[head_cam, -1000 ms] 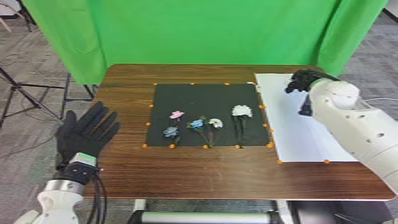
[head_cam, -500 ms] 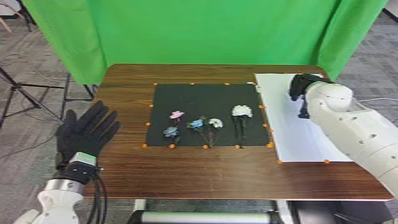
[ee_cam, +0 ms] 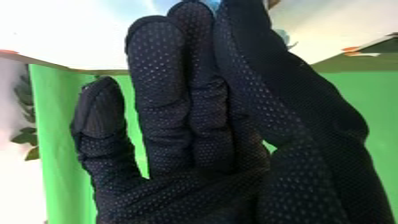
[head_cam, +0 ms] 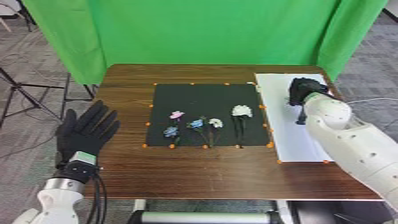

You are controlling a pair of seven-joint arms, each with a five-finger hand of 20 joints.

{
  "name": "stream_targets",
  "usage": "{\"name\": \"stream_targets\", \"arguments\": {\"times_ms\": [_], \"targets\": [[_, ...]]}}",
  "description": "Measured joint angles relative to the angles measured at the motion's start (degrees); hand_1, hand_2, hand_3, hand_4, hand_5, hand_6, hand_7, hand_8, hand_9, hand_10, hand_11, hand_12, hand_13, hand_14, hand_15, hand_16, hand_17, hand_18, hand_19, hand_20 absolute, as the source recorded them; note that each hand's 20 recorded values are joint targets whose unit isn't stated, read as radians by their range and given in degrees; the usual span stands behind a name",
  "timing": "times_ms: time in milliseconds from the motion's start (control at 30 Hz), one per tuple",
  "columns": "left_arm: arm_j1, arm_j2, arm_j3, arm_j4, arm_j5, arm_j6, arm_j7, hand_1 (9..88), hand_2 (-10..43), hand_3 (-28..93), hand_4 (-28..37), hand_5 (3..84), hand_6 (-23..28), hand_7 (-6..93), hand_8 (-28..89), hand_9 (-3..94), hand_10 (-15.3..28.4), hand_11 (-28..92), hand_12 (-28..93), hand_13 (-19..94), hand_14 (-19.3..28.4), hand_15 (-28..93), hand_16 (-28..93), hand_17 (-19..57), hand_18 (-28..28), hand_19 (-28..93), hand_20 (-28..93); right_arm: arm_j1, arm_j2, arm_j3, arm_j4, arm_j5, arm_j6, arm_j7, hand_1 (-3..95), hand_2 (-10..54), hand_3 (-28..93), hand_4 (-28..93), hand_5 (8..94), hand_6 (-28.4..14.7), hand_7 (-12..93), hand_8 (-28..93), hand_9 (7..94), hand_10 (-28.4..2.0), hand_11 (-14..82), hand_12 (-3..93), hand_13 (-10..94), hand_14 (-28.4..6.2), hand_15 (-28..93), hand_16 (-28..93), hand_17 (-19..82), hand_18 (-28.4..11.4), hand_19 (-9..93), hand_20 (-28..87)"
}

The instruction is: Arrange flowers

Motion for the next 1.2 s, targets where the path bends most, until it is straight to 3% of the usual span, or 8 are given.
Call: {"name": "stream_targets", "arguments": {"times_ms": [300, 567, 767, 1067, 1200], "targets": [[0.84, -0.01, -1.04, -0.25, -0.08, -0.01, 0.49, 27.1, 14.4, 67, -28.3, 39.6, 6.7, 18.3, -10, 33.8, 11.8, 19, 9, 24, 13.6, 34, -9, -6.5, 12.7, 32, 8, -13.93, 1.06, 11.75, -17.65, -7.78, 0.99, 1.80, 58.8, -9.5, 72, -28, 71.7, 0.7, 43, 7, 85.4, -6.7, 17.5, 49.0, 72, -4.6, 44, 46, 35, -21.3, 81, 44], [0.61, 0.16, -1.65, -0.20, -0.11, 0.00, 0.64, 27.1, 14.3, 67, -28.3, 39.6, 6.6, 18.2, -10, 33.6, 11.8, 19, 9, 24, 13.5, 34, -9, -6.6, 12.7, 32, 8, -20.40, -2.81, 15.18, -30.19, -7.02, -3.45, 3.09, 58.6, -9.5, 73, -28, 70.9, 0.5, 43, 8, 85.1, -6.7, 17.6, 48.6, 72, -4.6, 45, 45, 34, -21.6, 81, 44], [0.21, 0.16, -2.02, -0.13, -0.04, 0.00, -0.05, 26.9, 14.1, 67, -28.3, 39.4, 6.6, 18.3, -10, 33.5, 11.7, 19, 9, 23, 13.4, 34, -9, -6.7, 12.8, 32, 8, -25.04, -4.29, 14.19, -32.71, -7.39, -4.98, 3.12, 58.7, -9.5, 73, -28, 71.0, 0.4, 43, 7, 84.8, -6.7, 17.6, 48.3, 72, -4.6, 45, 44, 34, -21.7, 82, 43], [-0.47, 0.18, -1.97, 0.23, -0.14, 0.02, -0.25, 27.0, 13.3, 68, -28.3, 38.8, 6.5, 18.0, -10, 32.3, 11.5, 18, 9, 23, 13.5, 33, -9, -6.7, 12.8, 31, 8, -26.79, -4.23, 10.98, -32.40, -7.47, -4.85, 2.93, 54.9, -9.5, 70, -28, 65.5, -1.1, 32, -1, 81.5, -8.1, 14.6, 44.7, 70, -5.1, 46, 42, 34, -22.0, 82, 42], [-0.32, 0.18, -1.91, 0.21, -0.53, 0.37, 0.24, 27.1, 13.1, 68, -28.3, 38.4, 6.5, 18.1, -10, 32.0, 11.4, 18, 9, 23, 13.4, 33, -8, -6.6, 12.8, 31, 8, -27.07, -4.22, 11.71, -32.95, -7.37, -4.49, 3.12, 53.5, -9.5, 69, -28, 64.0, -0.9, 26, -13, 80.8, -8.3, 15.4, 45.5, 69, -6.5, 49, 40, 33, -22.1, 83, 42]]}}
